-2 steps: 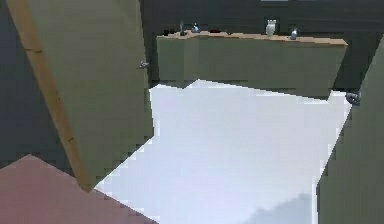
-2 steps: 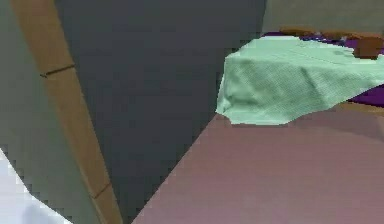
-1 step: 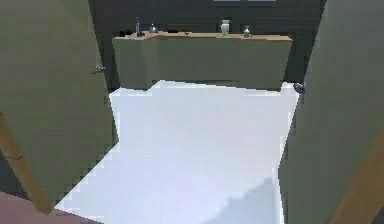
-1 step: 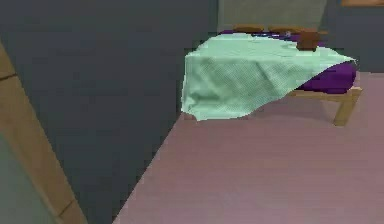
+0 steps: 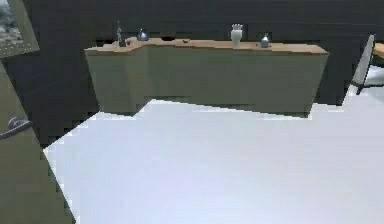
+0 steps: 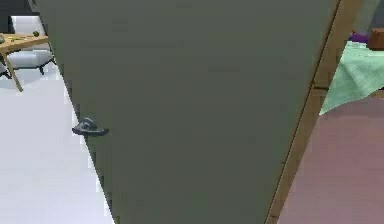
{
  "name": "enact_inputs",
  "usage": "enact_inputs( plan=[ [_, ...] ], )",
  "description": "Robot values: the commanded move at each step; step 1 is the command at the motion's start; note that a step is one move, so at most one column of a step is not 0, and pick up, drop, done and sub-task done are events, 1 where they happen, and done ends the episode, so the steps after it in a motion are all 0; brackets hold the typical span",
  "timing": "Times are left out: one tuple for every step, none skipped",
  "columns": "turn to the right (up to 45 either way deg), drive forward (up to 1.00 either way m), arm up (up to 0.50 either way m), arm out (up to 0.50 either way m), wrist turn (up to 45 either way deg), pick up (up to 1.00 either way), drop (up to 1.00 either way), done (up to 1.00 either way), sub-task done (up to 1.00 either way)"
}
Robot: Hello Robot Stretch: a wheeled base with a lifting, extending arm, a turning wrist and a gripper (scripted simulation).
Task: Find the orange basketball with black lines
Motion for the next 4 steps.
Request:
enact_inputs(
  plan=[
    [15.0, 0.00, 0.00, 0.00, 0.0, 0.00, 0.00, 0.00, 0.00],
    [0.0, 0.15, 0.00, 0.00, 0.0, 0.00, 0.00, 0.00, 0.00],
    [0.0, 0.70, 0.00, 0.00, 0.0, 0.00, 0.00, 0.00, 0.00],
    [45.0, 0.00, 0.00, 0.00, 0.0, 0.00, 0.00, 0.00, 0.00]
  ],
)
